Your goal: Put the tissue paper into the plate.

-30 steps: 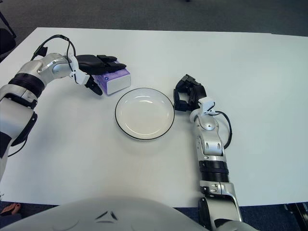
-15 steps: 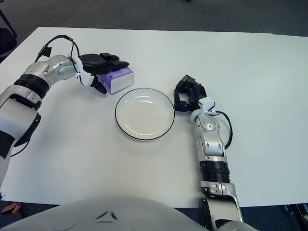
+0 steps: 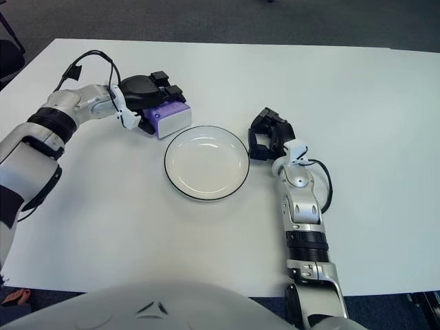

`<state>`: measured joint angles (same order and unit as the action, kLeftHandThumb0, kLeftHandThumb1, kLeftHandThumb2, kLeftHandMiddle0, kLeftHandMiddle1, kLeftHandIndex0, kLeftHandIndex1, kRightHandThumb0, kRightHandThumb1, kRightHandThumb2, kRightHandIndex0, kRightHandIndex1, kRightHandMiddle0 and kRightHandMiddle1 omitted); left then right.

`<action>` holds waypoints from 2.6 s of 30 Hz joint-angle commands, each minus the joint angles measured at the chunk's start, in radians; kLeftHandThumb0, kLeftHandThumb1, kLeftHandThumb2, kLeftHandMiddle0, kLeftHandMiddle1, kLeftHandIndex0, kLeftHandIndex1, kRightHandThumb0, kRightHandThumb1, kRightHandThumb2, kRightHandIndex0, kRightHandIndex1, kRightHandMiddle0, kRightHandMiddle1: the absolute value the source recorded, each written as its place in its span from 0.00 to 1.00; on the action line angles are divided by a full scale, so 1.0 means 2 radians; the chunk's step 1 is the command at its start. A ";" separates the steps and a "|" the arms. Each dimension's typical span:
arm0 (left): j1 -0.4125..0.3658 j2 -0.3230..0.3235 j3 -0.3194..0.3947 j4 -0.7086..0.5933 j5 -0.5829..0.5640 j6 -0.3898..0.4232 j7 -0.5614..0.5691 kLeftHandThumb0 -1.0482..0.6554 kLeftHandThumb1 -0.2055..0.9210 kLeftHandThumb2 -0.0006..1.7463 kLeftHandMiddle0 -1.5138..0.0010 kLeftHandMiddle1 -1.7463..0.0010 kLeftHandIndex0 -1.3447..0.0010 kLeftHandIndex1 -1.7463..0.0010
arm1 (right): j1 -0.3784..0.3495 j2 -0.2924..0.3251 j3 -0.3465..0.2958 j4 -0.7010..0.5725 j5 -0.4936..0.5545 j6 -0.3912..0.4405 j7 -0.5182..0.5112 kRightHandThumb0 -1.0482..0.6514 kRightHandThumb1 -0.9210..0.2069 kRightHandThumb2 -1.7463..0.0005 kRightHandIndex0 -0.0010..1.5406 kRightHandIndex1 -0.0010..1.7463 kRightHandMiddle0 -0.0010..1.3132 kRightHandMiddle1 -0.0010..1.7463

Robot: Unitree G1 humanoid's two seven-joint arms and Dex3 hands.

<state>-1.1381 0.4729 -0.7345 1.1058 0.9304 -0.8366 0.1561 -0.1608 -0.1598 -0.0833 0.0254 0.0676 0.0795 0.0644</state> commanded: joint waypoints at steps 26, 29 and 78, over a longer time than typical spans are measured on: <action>0.022 -0.017 -0.044 0.068 0.014 0.035 0.067 0.62 0.18 0.92 0.40 0.13 0.51 0.00 | 0.102 0.019 0.012 0.026 0.017 0.048 0.019 0.33 0.54 0.24 0.77 1.00 0.47 1.00; 0.022 -0.014 -0.032 0.074 -0.001 0.037 0.055 0.62 0.16 0.93 0.39 0.14 0.50 0.00 | 0.102 0.017 0.013 0.029 0.021 0.046 0.022 0.33 0.54 0.24 0.77 1.00 0.47 1.00; 0.151 0.033 0.206 -0.335 -0.261 -0.012 -0.100 0.61 0.20 0.94 0.44 0.04 0.55 0.00 | 0.084 0.001 0.013 0.049 0.019 0.060 0.033 0.33 0.55 0.24 0.78 1.00 0.47 1.00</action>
<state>-0.8642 0.5455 -0.3499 0.4896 0.4406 -0.8662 -0.0102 -0.1325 -0.1879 -0.0802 0.0116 0.1079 0.1280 0.1152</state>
